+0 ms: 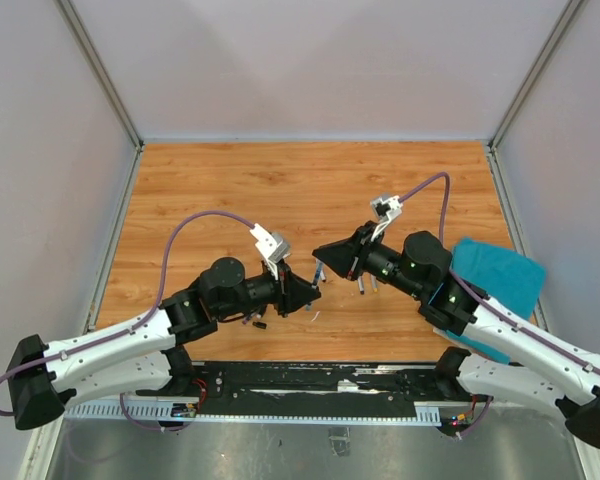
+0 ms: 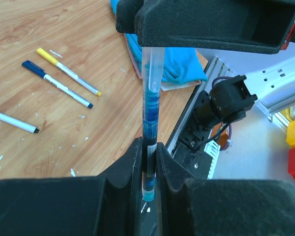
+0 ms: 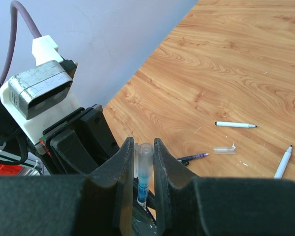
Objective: Insert the pens into the pen caps
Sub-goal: Press the pen cap onto the pen.
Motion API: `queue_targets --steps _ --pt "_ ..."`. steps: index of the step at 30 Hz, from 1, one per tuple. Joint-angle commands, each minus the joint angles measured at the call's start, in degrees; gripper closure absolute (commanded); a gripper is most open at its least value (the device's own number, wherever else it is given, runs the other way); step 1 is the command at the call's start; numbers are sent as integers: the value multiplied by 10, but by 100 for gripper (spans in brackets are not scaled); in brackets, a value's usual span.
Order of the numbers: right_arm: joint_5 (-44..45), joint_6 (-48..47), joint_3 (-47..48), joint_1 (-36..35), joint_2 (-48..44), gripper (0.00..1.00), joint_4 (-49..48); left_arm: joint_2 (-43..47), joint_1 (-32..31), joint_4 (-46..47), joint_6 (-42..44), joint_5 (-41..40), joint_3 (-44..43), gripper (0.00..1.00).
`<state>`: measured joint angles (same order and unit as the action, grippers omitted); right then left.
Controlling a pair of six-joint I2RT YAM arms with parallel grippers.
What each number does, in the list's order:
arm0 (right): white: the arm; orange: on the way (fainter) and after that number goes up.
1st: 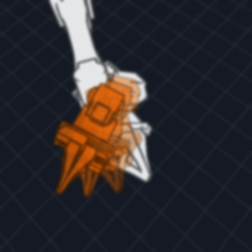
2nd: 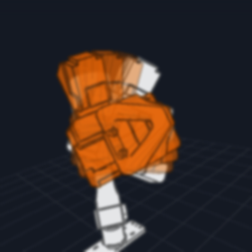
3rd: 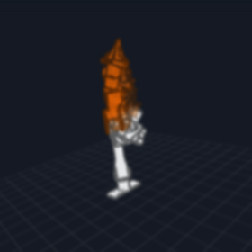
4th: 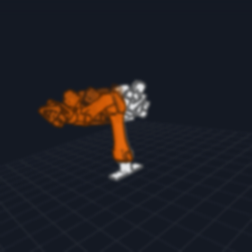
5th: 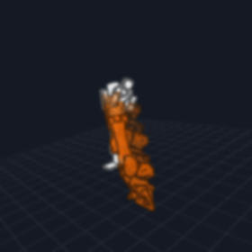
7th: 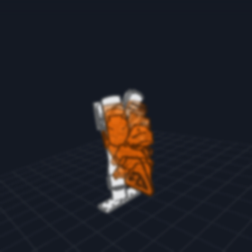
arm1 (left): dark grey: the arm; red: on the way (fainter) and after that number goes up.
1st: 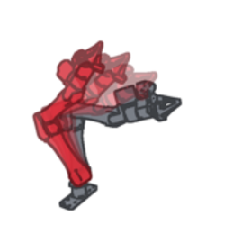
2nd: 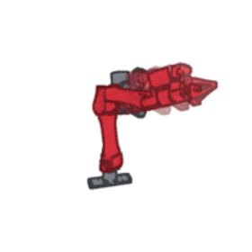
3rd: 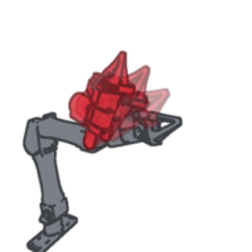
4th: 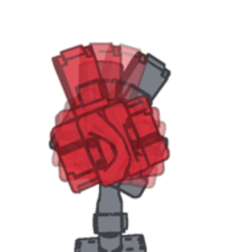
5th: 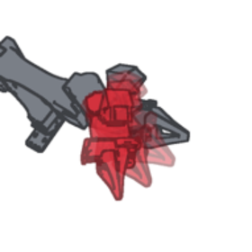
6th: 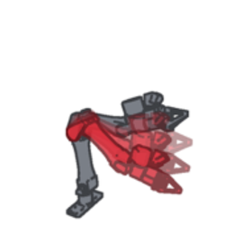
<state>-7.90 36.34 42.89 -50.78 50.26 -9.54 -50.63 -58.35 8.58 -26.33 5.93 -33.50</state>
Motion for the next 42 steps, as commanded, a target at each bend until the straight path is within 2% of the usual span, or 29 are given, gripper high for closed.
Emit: queue_targets --steps 1,9,19,27,34,42 --pt "-9 -26 -31 -65 11 100 114 45 3 125 -1 -53 -13 100" --pt "45 -2 -87 -121 -10 99 131 75 4 138 -10 -62 -10 100" --pt "99 30 -128 -213 30 99 116 69 4 148 -12 -61 -17 100" --pt "135 42 -161 -221 16 99 106 73 3 154 -15 -61 -20 100" --pt "148 68 -217 -239 54 99 36 79 4 155 -17 -62 -22 99" --pt "188 41 -184 -244 19 100 54 79 4 144 -20 -70 -8 100"
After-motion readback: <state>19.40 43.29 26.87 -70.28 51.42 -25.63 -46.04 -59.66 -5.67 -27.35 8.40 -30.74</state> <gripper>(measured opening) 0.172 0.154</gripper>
